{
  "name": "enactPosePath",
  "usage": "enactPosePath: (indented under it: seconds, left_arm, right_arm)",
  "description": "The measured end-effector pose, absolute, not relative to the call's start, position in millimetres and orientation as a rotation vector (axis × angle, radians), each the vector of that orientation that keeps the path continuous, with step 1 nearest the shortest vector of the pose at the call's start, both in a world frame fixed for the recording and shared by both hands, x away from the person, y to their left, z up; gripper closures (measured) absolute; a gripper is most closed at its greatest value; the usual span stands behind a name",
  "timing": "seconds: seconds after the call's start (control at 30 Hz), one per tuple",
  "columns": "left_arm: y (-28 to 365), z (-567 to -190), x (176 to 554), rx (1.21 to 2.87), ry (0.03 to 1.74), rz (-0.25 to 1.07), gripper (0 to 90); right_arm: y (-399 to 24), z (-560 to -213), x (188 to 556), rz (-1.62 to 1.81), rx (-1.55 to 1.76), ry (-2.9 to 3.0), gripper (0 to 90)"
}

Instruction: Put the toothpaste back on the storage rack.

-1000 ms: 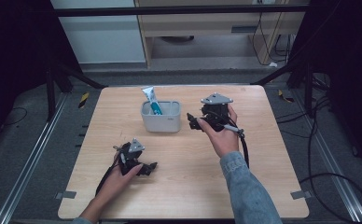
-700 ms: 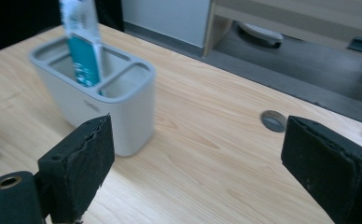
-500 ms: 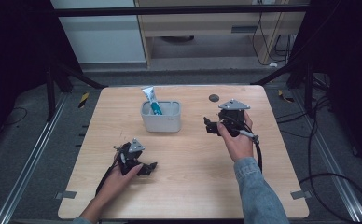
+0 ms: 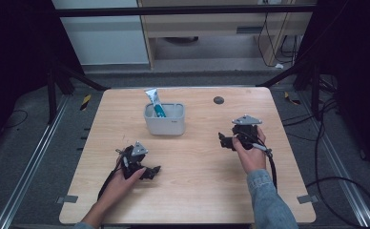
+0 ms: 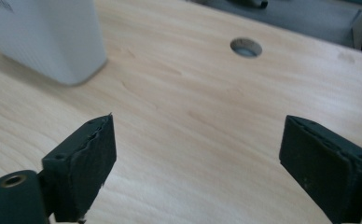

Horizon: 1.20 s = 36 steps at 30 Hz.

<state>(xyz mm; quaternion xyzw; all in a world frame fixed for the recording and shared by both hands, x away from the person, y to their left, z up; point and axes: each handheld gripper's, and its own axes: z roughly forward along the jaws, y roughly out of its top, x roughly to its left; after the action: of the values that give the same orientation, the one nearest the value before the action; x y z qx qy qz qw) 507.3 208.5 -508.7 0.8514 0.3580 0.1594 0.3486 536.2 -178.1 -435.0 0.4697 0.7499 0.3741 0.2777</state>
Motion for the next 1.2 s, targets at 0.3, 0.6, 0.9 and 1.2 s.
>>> enactPosePath:
  seconds: [0.3, 0.6, 0.9, 1.2]
  left_arm:
    - [208.5, -508.7, 507.2, 2.206, 0.928, 0.413, 0.0]
    - [208.5, -508.7, 507.3, 2.207, 0.928, 0.413, 0.0]
    - [208.5, -508.7, 507.3, 2.207, 0.928, 0.413, 0.0]
    - [208.5, -508.7, 507.3, 2.207, 0.928, 0.413, 0.0]
  right_arm:
    - [-200.4, -463.9, 534.4, 0.948, 1.344, 2.026, 13.6]
    - [-209.8, -478.9, 530.4, 0.948, 1.382, 2.022, 12.2]
    - [-218.4, -494.1, 526.8, 0.955, 1.433, 2.007, 11.6]
    - [-226.4, -502.6, 524.8, 0.942, 1.459, 1.999, 11.5]
